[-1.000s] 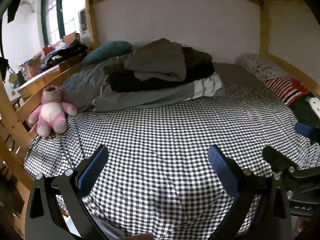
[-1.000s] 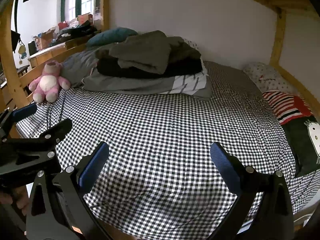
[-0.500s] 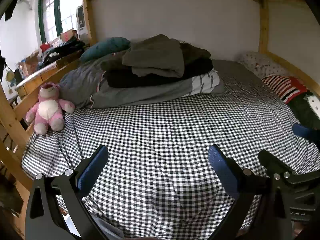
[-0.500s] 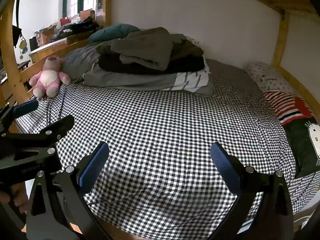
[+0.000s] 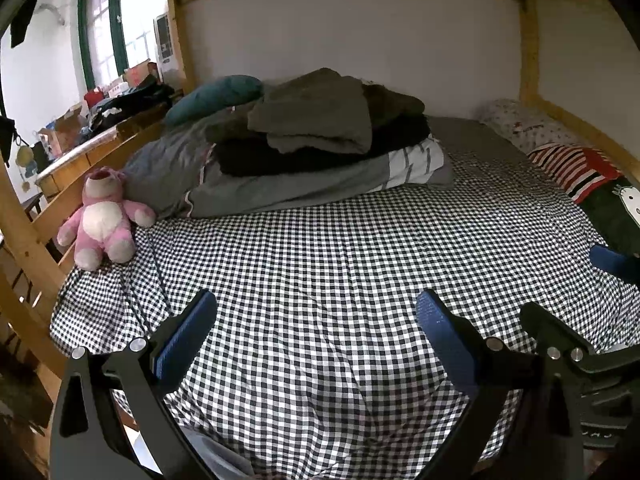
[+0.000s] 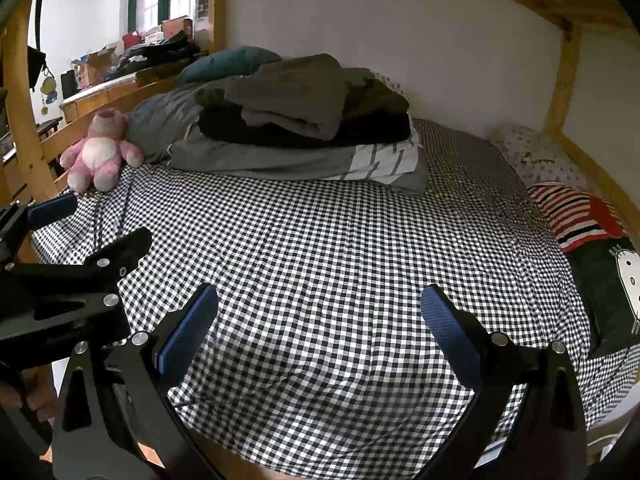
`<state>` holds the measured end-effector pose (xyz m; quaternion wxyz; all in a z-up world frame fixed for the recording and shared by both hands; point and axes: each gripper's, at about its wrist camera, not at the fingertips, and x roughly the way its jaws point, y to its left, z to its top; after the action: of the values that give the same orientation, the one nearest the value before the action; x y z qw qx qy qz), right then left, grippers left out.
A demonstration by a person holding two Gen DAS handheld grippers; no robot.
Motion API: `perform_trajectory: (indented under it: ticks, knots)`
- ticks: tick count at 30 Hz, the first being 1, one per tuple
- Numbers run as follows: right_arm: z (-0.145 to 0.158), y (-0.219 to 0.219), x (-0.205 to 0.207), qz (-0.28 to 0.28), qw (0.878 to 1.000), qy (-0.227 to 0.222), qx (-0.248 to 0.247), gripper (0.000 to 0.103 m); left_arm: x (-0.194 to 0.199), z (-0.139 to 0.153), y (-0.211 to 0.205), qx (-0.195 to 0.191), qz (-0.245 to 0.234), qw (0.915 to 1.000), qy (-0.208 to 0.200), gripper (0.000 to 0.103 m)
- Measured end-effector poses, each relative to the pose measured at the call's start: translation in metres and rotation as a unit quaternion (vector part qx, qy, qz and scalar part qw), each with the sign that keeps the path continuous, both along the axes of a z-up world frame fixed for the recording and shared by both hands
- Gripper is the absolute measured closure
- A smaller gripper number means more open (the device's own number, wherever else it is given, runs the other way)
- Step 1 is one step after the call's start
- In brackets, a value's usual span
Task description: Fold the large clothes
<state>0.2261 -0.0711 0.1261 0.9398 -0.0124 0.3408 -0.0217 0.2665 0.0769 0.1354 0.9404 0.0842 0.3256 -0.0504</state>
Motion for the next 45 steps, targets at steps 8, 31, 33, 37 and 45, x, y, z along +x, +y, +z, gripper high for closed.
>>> perform_trajectory:
  ticks: [8, 31, 33, 37, 45]
  knots:
    - [-0.001, -0.0011, 0.0002, 0.0, 1.0, 0.002, 0.002, 0.003, 0.0007, -0.0006, -0.0004, 0.003, 0.005, 1.0, -0.002, 0.004]
    - [-0.0044, -0.0031, -0.0005, -0.003, 1.0, 0.006, 0.009, 0.003, -0.0026, -0.0055, -0.0058, 0.025, 0.02, 0.9995, -0.008, 0.004]
    - [-0.0048, -0.0022, -0.0009, -0.002, 1.0, 0.006, 0.008, 0.003, -0.0027, -0.0052, -0.0058, 0.026, 0.019, 0.9994, -0.008, 0.004]
    - [-0.0059, -0.0012, -0.0011, -0.001, 1.0, 0.007, 0.009, 0.003, -0.0023, -0.0045, -0.0048, 0.019, 0.015, 0.9997, -0.005, 0.004]
    - [-0.007, 0.0008, -0.0017, 0.002, 1.0, 0.008, 0.01, 0.003, -0.0021, -0.0027, -0.0018, 0.007, 0.013, 0.9999, 0.001, 0.004]
